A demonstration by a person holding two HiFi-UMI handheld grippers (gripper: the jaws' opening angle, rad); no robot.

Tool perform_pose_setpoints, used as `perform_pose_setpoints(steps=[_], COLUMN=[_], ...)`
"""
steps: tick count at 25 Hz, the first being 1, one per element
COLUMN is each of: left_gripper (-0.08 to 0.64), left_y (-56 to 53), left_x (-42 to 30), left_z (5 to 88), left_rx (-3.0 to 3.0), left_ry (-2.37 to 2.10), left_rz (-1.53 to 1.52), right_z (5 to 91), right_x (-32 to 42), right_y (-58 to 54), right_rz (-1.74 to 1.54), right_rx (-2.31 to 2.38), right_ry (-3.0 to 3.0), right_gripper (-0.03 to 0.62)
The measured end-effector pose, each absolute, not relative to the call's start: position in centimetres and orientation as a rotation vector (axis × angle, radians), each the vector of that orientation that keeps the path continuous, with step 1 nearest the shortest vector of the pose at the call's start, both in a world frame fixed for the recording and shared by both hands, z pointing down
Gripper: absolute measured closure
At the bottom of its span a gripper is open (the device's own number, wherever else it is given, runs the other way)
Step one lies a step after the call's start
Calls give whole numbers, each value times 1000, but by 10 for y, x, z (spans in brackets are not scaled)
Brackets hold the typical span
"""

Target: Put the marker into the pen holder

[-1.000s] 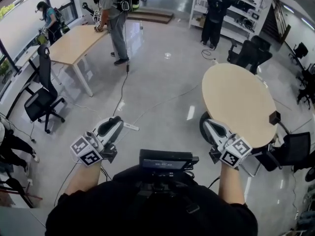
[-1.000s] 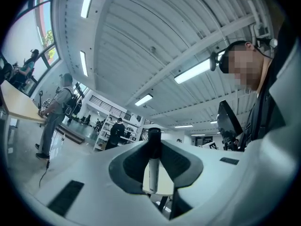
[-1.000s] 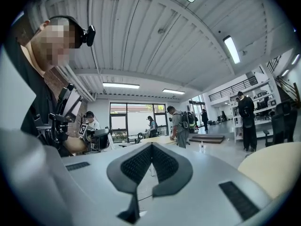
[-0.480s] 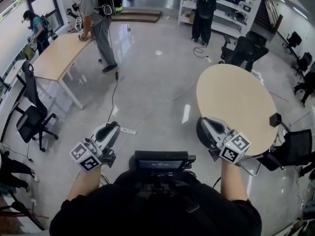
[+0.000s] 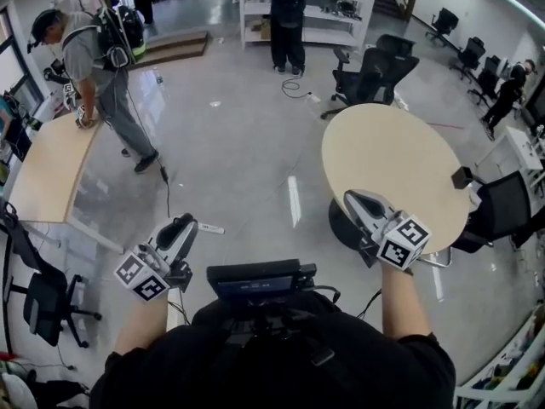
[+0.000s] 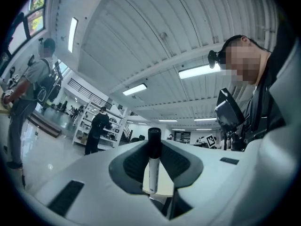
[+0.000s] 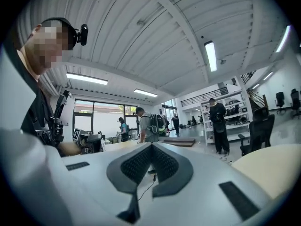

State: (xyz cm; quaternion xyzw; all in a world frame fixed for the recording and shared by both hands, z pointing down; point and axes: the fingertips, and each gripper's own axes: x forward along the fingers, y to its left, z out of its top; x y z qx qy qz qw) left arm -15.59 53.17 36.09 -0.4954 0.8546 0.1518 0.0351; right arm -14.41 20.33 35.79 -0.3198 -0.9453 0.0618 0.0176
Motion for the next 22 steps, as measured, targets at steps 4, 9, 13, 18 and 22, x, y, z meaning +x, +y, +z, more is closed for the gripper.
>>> perform_pose_setpoints(steps=[4,9,13,18,22], left_gripper=[483,483,483,483,483], left_y=[511,451,373,244,139], left_x=[-218,-286,-345,-409,-442], left_z=[355,355,352,344,340], left_rx=[-1666,-1830,-1936,-2028,-2162], left_ry=[2552,2467,2394,2331,2248], left_rz=[469,441,397,394,366], right_z=[362,364,364,363,365], right_x=[-172,-204,-234,-283,-291], right_y=[187,132,61,-51,-129], right_rz=[215,225,224,219,189], right_rx=[-839,-663,-548,-472,-356], right_ry=[-2967,-3018,-3087,-3144,-3175], right_gripper=[589,589,589,589,589])
